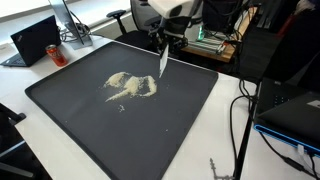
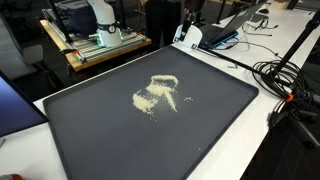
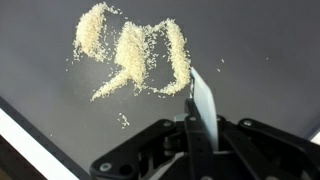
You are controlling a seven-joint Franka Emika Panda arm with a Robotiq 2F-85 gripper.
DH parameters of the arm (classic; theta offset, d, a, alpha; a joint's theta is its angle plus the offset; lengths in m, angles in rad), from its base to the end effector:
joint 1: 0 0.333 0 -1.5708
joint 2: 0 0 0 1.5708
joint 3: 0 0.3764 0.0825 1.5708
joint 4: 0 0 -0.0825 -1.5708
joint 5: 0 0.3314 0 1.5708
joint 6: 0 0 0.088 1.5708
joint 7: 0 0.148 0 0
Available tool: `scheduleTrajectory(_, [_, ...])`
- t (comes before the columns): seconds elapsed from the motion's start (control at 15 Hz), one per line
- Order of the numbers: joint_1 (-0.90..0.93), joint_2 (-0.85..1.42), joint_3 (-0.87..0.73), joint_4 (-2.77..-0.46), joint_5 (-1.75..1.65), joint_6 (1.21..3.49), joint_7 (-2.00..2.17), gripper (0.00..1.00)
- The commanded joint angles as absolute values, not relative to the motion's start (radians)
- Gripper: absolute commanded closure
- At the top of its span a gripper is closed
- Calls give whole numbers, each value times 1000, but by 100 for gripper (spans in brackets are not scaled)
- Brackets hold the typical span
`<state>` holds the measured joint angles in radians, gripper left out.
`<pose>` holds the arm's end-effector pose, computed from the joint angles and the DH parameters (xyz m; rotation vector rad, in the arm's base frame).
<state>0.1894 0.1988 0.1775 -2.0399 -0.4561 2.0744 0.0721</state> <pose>0.5139 0.1522 0.3921 2.6658 0.7503 -0.1054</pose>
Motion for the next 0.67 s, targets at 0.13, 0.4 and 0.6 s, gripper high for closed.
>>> scheduleTrajectory(0.13, [122, 97, 140, -2093, -288, 2176, -73, 99])
scheduleTrajectory(0.4, [73, 67, 116, -2090, -104, 2147, -226, 99])
scheduleTrajectory(0.6, [40, 43, 88, -2095, 1, 2149, -307, 99])
